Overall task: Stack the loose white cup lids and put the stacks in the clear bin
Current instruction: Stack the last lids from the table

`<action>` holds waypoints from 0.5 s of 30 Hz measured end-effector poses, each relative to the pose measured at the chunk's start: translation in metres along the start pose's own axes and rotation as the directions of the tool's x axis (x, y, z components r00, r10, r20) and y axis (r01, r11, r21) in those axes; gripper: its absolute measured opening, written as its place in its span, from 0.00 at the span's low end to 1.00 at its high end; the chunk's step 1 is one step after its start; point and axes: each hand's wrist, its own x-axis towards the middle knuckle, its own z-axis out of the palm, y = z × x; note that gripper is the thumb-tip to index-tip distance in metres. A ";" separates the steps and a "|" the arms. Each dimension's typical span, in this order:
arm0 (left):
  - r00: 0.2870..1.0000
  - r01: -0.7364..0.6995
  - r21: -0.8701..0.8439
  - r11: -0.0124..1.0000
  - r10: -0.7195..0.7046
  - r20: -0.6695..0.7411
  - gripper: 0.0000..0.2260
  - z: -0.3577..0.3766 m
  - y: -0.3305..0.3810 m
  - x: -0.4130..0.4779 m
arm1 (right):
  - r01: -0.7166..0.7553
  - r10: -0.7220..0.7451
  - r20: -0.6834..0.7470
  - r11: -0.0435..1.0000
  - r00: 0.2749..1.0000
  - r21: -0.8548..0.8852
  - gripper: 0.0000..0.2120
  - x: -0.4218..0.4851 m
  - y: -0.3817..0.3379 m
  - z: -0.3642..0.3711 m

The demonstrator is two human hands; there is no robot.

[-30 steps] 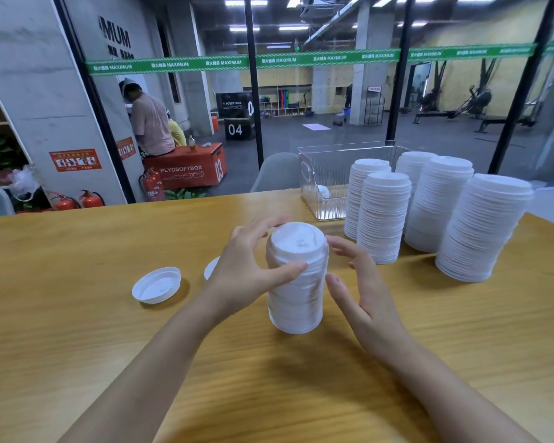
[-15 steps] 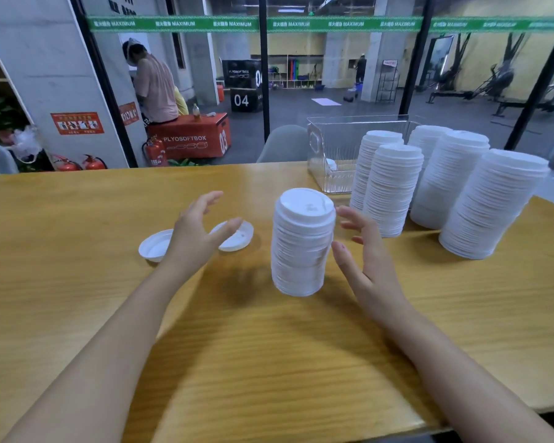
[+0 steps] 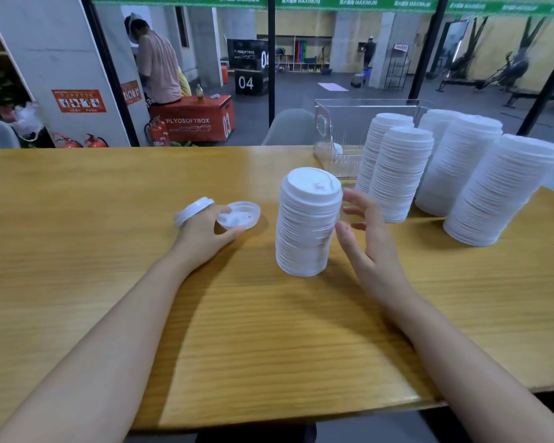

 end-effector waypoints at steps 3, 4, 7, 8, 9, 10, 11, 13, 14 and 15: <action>0.993 -0.106 -0.005 0.994 0.105 -0.055 0.10 0.000 0.007 -0.001 | -0.009 0.009 0.005 1.000 1.000 -0.002 0.23 0.001 -0.001 0.001; 0.990 -0.120 -0.049 0.992 0.115 -0.085 0.12 -0.001 0.011 -0.001 | -0.007 0.007 0.002 1.000 1.000 -0.003 0.24 0.001 -0.001 0.001; 0.989 -0.048 -0.302 0.952 0.002 -0.149 0.26 -0.008 0.025 -0.002 | 0.010 -0.010 -0.013 1.000 1.000 -0.003 0.23 0.001 -0.001 -0.001; 0.988 -0.012 -0.389 0.921 -0.049 -0.147 0.30 -0.011 0.029 -0.002 | 0.012 -0.012 -0.023 1.000 1.000 -0.001 0.23 0.001 -0.001 -0.002; 0.987 0.031 -0.457 0.889 -0.098 -0.125 0.31 -0.013 0.030 -0.002 | 0.009 -0.009 -0.032 1.000 0.999 0.002 0.23 0.001 -0.001 -0.002; 0.987 0.072 -0.505 0.860 -0.136 -0.090 0.29 -0.014 0.031 -0.002 | 0.003 -0.003 -0.039 1.000 0.999 0.004 0.24 0.002 -0.001 -0.002; 0.982 0.116 -0.522 0.845 -0.175 -0.065 0.25 -0.014 0.032 -0.002 | 0.000 0.000 -0.043 1.000 0.999 0.004 0.24 0.002 -0.001 -0.002; 0.968 0.153 -0.512 0.845 -0.233 -0.096 0.14 -0.013 0.034 -0.003 | -0.002 0.002 -0.046 1.000 0.999 -0.002 0.24 0.002 0.000 -0.002; 0.960 0.133 -0.500 0.856 -0.237 -0.150 0.10 -0.013 0.035 -0.003 | -0.004 0.004 -0.046 1.000 0.999 -0.005 0.23 0.002 0.001 -0.002; 0.951 0.105 -0.475 0.874 -0.228 -0.209 0.08 -0.014 0.035 -0.003 | -0.007 0.007 -0.047 1.000 0.999 -0.003 0.23 0.002 0.002 -0.002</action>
